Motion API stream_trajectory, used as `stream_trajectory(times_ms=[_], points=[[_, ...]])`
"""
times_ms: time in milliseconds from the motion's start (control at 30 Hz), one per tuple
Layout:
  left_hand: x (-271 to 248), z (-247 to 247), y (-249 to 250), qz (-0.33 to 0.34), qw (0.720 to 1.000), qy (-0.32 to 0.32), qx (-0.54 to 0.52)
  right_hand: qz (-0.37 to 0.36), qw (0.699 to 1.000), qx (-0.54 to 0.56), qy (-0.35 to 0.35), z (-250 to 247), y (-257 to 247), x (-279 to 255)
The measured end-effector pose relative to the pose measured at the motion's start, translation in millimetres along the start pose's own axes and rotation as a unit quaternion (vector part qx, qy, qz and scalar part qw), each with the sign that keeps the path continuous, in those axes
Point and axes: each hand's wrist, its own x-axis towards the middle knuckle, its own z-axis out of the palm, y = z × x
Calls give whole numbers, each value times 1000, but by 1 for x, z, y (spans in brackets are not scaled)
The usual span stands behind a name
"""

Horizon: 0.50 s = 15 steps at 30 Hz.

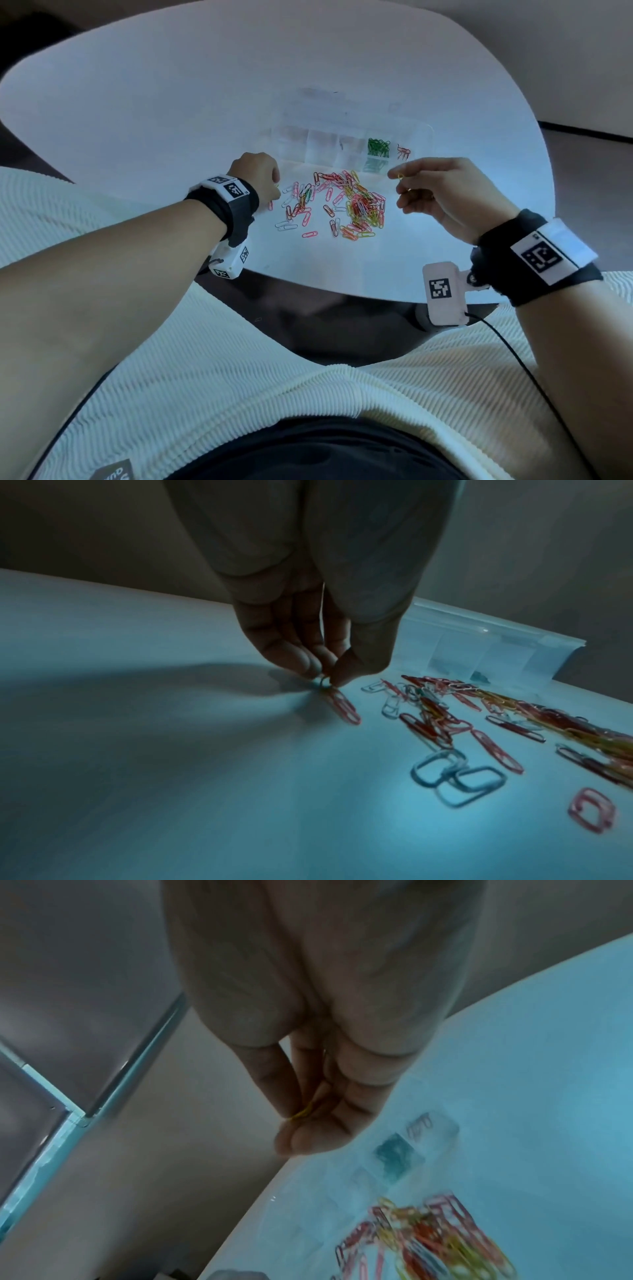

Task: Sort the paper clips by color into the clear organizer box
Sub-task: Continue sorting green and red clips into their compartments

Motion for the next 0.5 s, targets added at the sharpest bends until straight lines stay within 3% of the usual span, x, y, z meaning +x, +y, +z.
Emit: stream_trajectory(times_ms=[133,200,300,367,433,500], points=[[-4,-6,15,29,998,2,-49,106,991,78,21,5,19,-2],[-7,-8,25,33,994,-5,-103,127,990,52,29,9,25,7],[-8,-4,33,36,987,-23,-152,94,980,-177,20,19,28,19],[-8,0,34,35,988,-40,-146,58,928,-368,-11,24,36,24],[-8,4,34,34,991,-48,-124,43,887,-458,-42,25,46,28],[-7,6,35,37,993,-46,-104,37,873,-485,-42,24,55,30]])
